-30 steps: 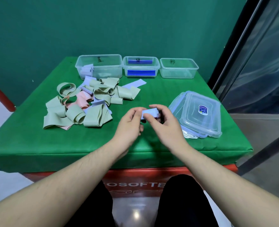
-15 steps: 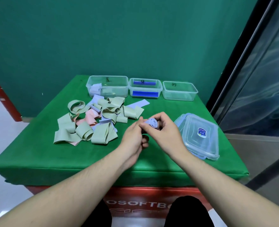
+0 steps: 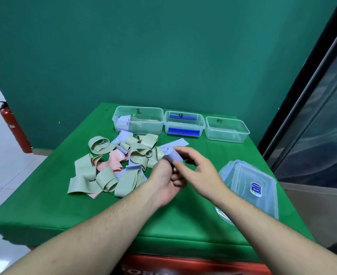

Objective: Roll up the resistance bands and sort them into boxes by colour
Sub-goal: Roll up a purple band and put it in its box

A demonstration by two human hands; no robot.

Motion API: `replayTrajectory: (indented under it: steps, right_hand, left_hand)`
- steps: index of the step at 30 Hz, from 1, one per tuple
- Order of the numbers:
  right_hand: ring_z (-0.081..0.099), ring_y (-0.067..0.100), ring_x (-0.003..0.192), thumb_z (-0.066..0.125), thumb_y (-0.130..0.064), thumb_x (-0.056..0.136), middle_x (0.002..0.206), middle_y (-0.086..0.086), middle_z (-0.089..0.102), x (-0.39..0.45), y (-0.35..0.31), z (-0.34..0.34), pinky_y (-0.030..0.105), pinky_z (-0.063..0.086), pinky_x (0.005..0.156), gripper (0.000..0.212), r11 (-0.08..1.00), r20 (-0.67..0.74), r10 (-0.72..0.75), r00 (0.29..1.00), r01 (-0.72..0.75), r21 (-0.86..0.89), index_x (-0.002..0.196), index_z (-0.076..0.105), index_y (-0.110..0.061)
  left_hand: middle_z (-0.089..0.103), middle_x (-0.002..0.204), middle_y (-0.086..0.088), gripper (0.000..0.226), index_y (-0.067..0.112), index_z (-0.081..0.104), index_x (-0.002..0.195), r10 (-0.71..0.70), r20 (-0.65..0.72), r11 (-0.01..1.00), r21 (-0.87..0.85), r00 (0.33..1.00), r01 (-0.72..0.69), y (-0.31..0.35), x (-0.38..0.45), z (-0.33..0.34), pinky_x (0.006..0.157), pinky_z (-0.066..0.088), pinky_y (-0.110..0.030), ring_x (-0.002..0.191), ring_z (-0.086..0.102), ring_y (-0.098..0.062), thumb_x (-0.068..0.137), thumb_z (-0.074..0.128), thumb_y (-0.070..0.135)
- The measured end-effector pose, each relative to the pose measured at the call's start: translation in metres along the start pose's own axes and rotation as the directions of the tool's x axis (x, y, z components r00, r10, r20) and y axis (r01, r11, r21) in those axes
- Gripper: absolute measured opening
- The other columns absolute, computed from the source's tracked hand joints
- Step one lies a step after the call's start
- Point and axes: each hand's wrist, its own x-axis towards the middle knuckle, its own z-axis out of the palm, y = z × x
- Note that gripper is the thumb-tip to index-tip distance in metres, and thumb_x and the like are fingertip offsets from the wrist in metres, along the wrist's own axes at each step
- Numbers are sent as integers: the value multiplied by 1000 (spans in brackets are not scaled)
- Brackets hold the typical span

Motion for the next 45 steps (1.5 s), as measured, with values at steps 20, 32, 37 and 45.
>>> replayTrajectory:
  steps: [20, 32, 37, 45]
  right_hand:
    - [63, 16, 79, 80, -12, 80, 87, 8, 70, 110, 58, -6, 30, 52, 79, 22, 908, -47, 336, 941, -310, 283, 99, 70, -20]
    - [66, 13, 86, 77, -13, 83, 96, 5, 73, 186, 74, 23, 30, 55, 86, 23, 911, 113, 358, 927, -373, 174, 103, 71, -21]
    - [59, 14, 75, 75, -13, 86, 98, 12, 72, 235, 75, 48, 24, 49, 72, 19, 960, 192, 281, 940, -276, -49, 101, 65, -20]
    - [64, 23, 75, 76, -5, 83, 80, 11, 64, 316, 104, 90, 36, 54, 74, 32, 941, 94, 333, 938, -337, 38, 87, 46, -16]
  left_hand:
    - [71, 114, -13, 38, 2, 59, 124, 202, 140, 945, 233, 969, -230, 67, 96, -50, 87, 57, -28, 91, 71, -22, 88, 70, 5]
    - [68, 103, -6, 32, 14, 56, 121, 331, 75, 875, 350, 941, -335, 107, 146, -92, 65, 51, -23, 72, 64, -13, 91, 66, 6]
    - [70, 107, -2, 26, 17, 60, 117, 460, 95, 684, 596, 883, -421, 140, 167, -117, 56, 43, -13, 63, 61, -4, 92, 66, 10]
    - [56, 98, 8, 24, 29, 58, 113, 756, -109, 469, 778, 645, -419, 187, 214, -164, 66, 37, -27, 65, 45, -7, 91, 57, 20]
